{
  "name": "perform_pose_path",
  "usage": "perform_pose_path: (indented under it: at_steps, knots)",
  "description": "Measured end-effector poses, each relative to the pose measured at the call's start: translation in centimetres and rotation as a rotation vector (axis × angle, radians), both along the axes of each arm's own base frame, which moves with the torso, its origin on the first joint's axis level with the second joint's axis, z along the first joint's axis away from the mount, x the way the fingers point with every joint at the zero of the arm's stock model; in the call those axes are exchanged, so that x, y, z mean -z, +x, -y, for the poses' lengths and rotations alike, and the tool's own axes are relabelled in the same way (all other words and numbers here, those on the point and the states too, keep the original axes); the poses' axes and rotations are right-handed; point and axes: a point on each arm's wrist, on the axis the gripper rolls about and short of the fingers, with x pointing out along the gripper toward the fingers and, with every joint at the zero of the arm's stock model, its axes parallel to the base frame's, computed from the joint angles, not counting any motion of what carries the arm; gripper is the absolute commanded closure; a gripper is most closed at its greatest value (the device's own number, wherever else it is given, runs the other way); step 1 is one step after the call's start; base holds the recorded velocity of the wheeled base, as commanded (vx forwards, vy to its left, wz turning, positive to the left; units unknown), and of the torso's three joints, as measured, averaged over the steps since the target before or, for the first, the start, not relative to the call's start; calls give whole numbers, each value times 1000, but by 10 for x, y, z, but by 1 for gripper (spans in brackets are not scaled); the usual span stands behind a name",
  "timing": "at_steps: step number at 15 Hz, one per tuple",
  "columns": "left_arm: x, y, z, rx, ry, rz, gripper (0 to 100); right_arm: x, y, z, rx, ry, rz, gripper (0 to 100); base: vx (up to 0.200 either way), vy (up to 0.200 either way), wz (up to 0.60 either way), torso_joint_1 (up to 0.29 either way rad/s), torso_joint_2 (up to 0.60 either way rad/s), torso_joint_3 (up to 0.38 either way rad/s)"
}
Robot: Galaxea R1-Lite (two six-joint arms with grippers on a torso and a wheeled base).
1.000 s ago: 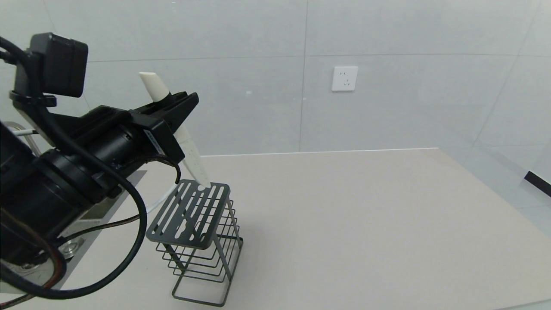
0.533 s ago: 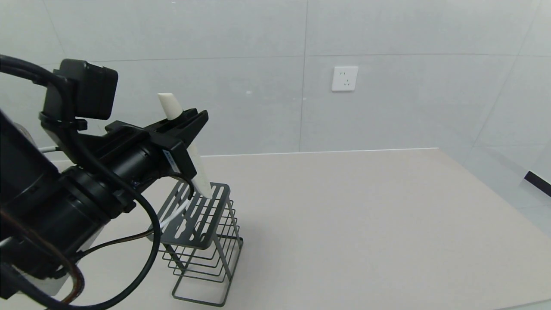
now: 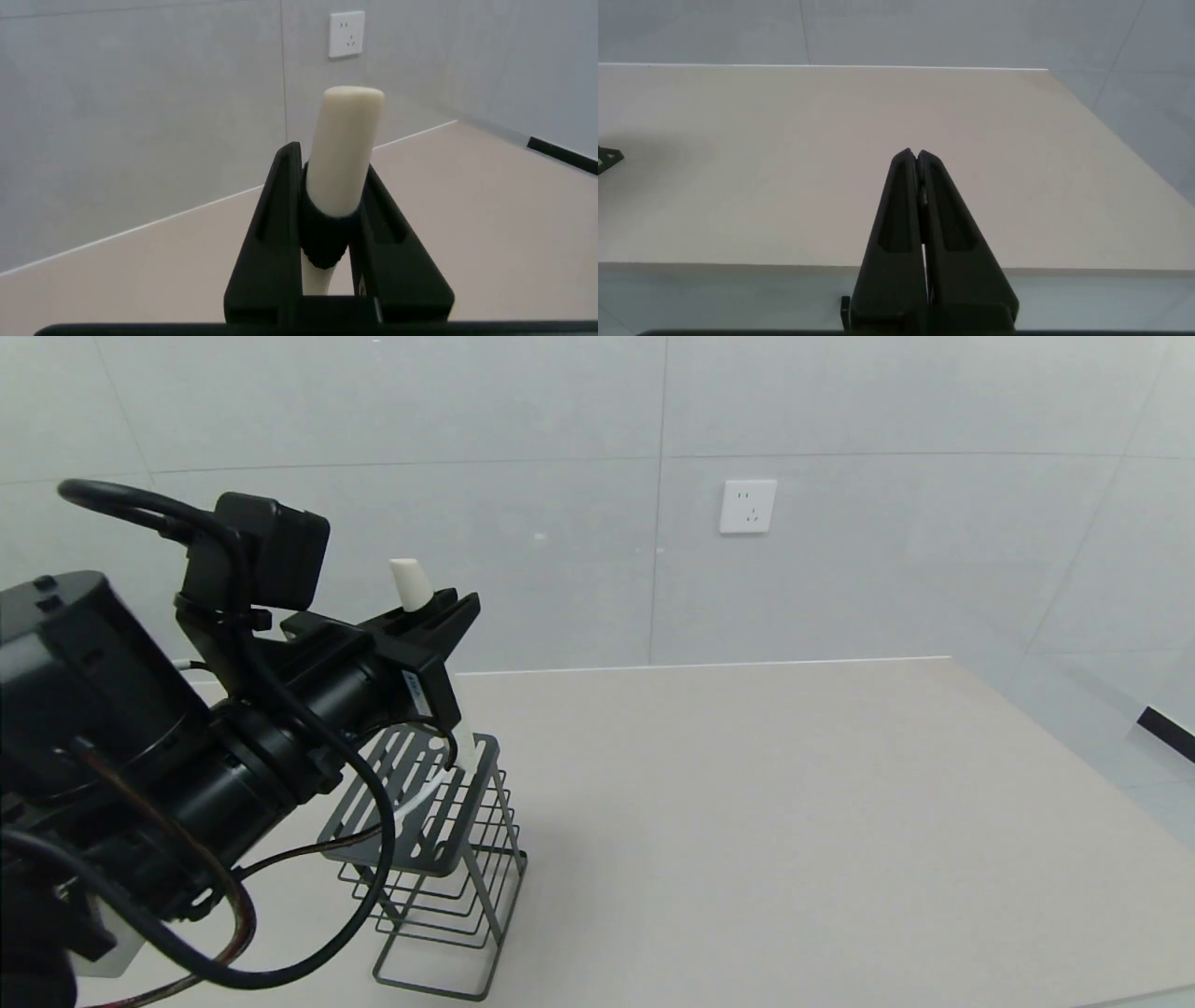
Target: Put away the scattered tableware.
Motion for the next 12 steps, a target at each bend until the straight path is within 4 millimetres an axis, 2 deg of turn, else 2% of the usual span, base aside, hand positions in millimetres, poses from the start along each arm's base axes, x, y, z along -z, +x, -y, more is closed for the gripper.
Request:
perform_pose_path:
  at_steps: [12]
  knots:
    - [10,5,0,-31,17,-31,100,0,0,0,0,-1,0,100,0,0,0,0,0,0]
